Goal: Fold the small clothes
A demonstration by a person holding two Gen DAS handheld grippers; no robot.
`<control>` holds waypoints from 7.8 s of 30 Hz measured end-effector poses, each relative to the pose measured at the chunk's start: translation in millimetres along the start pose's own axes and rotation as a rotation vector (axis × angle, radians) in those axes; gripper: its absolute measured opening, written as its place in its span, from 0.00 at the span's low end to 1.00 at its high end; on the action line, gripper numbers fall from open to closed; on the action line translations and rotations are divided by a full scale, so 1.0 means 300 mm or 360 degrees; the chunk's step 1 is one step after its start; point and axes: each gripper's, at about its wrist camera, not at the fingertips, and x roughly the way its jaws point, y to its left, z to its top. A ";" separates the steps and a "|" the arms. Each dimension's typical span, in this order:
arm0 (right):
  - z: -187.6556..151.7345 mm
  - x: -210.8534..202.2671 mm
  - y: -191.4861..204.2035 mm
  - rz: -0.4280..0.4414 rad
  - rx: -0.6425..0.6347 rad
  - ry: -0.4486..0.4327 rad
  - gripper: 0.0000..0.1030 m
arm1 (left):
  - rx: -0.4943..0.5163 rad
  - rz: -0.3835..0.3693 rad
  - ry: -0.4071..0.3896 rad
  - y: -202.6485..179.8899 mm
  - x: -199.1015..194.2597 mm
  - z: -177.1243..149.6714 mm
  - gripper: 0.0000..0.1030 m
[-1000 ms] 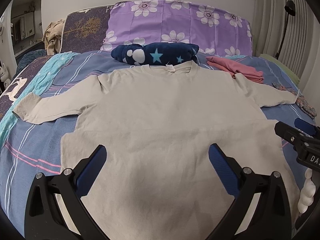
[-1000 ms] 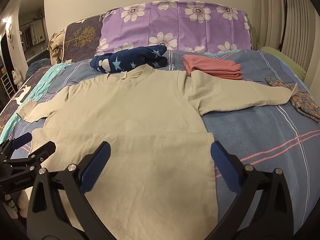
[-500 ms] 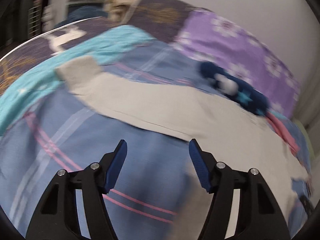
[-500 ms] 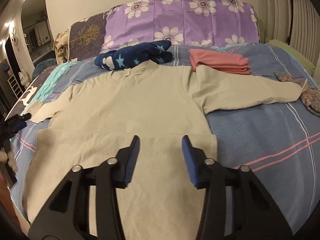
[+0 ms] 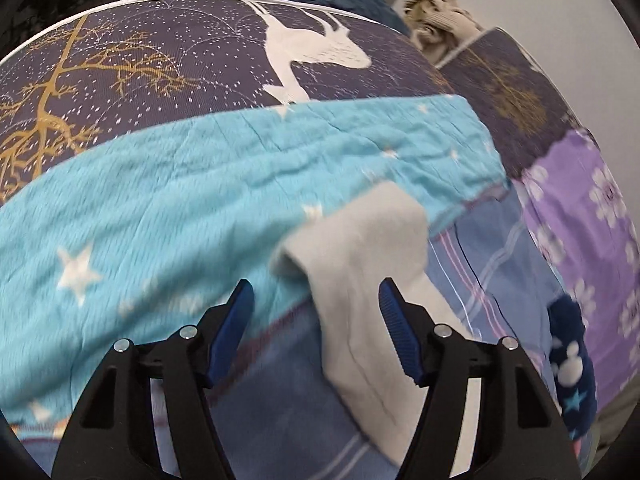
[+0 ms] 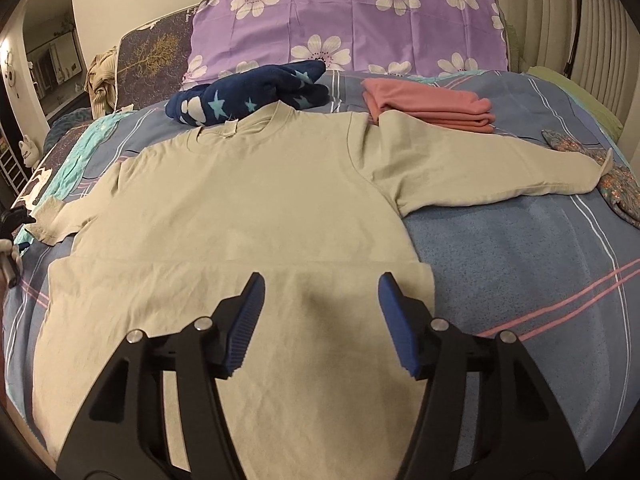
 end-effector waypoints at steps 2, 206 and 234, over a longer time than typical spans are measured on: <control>0.003 0.010 -0.014 -0.0018 0.0022 0.0005 0.59 | -0.0002 -0.0055 0.0023 -0.018 0.025 0.034 0.25; 0.193 0.399 -0.020 0.0804 0.0087 0.0189 0.03 | 0.1034 -0.1272 0.1129 -1.101 -0.222 -1.246 0.72; 0.159 0.366 -0.047 0.0824 0.0077 0.0013 0.12 | 0.1399 -0.1195 0.0762 -1.359 -0.400 -1.236 0.02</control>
